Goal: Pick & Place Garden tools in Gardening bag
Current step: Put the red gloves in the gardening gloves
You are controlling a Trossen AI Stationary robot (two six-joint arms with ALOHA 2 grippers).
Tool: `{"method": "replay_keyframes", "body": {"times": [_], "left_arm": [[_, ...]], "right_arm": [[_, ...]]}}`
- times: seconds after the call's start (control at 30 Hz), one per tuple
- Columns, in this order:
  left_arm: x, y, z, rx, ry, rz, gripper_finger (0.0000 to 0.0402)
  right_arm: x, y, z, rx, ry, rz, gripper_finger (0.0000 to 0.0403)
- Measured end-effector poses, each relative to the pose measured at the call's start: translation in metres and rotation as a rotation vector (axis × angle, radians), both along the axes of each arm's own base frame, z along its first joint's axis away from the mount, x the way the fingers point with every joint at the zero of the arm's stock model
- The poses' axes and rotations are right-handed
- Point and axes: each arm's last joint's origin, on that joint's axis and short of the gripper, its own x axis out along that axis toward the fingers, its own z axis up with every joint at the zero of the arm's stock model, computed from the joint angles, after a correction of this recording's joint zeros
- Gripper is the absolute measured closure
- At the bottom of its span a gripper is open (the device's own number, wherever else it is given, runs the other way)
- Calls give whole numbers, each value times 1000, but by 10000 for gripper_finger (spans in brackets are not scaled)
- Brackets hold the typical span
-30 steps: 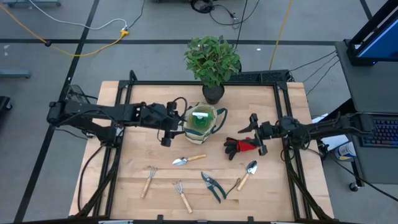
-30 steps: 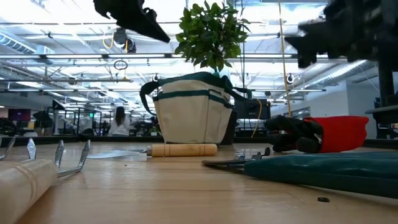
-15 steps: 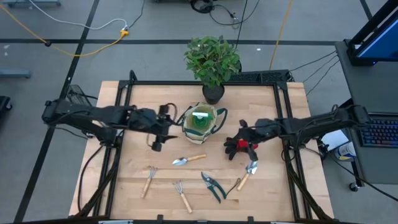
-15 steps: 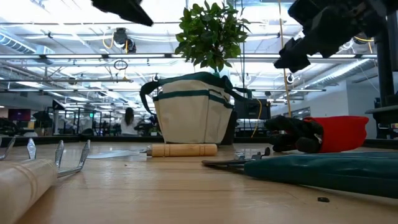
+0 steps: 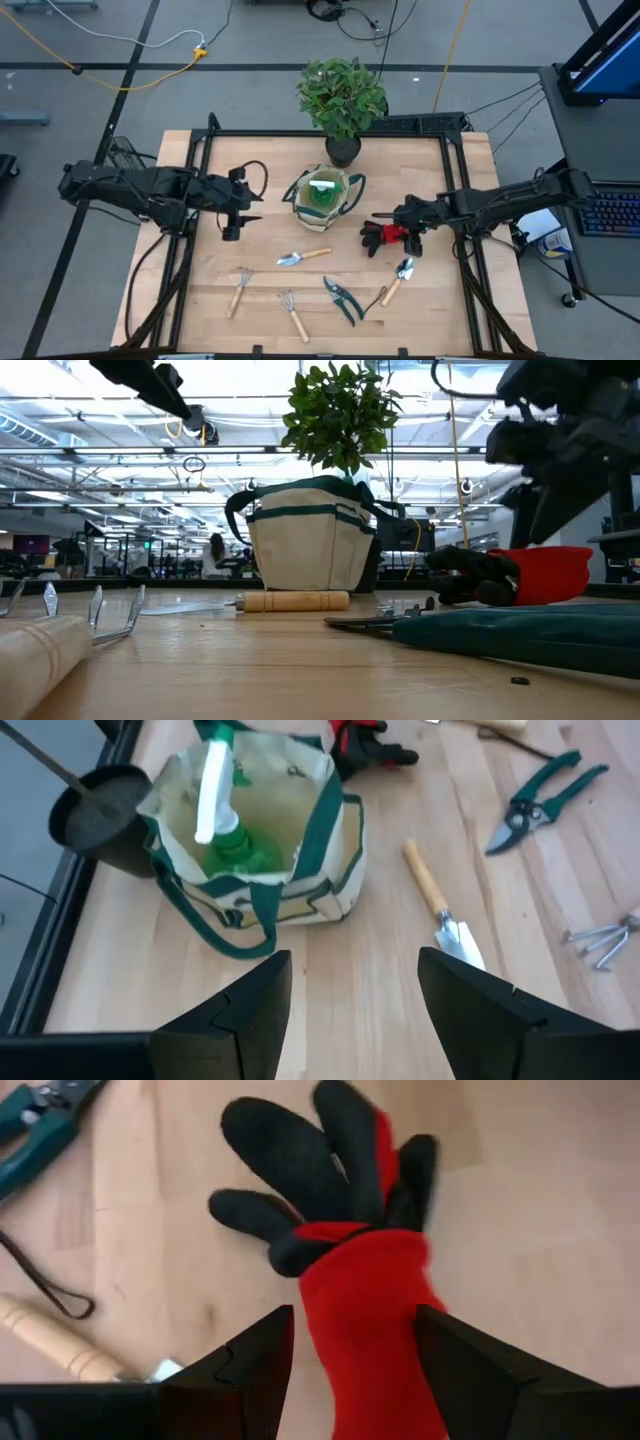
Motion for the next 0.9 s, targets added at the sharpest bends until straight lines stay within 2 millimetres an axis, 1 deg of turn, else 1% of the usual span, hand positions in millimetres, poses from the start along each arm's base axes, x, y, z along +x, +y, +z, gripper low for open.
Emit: {"method": "replay_keyframes", "body": {"times": [0.17,0.27,0.37,0.47,0.6,0.63,0.67,0.77,0.83,0.9], "left_arm": [[6,-1,-5,1,25,0,176],[8,-1,-6,1,32,0,176],[12,-1,-8,-4,41,4,176],[13,-2,-10,-19,49,9,176],[14,-2,-11,-26,59,4,176],[14,-2,-11,-26,55,4,176],[14,-2,-11,-27,55,4,176],[14,-2,-11,-27,57,4,176],[14,-2,-11,-28,55,5,176],[14,-2,-11,-28,56,5,176]], "right_arm": [[-4,0,-23,-7,1,13,203],[-5,-2,-27,-64,-13,20,214],[-7,-4,-31,-148,-7,25,242],[-9,-4,-34,-182,2,50,290],[-7,-4,-33,-179,-20,49,373],[-7,-4,-32,-180,-35,50,384],[-6,-4,-31,-184,-51,56,389],[1,-3,-24,-179,-165,46,381],[8,-2,-14,-173,-251,62,382],[13,-1,-4,-166,-298,113,388]]}}
